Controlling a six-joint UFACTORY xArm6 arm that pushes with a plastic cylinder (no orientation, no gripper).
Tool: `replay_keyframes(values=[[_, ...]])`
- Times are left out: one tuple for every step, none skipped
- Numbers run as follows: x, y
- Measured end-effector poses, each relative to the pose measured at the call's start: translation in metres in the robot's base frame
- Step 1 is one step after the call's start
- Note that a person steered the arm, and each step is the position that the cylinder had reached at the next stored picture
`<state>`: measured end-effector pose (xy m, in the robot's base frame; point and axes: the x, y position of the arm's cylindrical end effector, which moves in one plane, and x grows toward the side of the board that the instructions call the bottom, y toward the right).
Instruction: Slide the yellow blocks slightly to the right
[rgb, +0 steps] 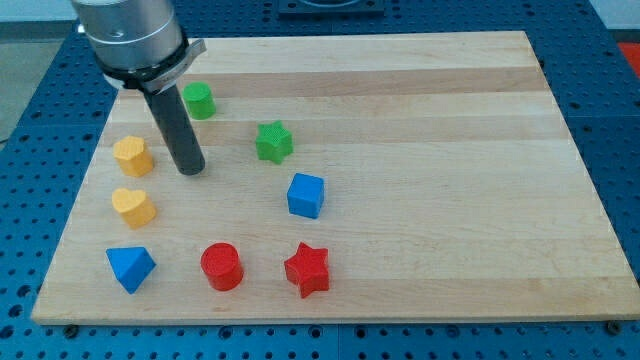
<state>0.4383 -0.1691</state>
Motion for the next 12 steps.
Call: replay_keyframes(values=[[-0.01, 0.005], [-0.016, 0.006], [-0.018, 0.007], [-0.018, 0.005], [0.0, 0.003], [0.016, -0.05], [0.023, -0.09], [0.023, -0.124], [0.002, -0.135], [-0.004, -0.113], [-0.004, -0.097], [-0.004, -0.062]])
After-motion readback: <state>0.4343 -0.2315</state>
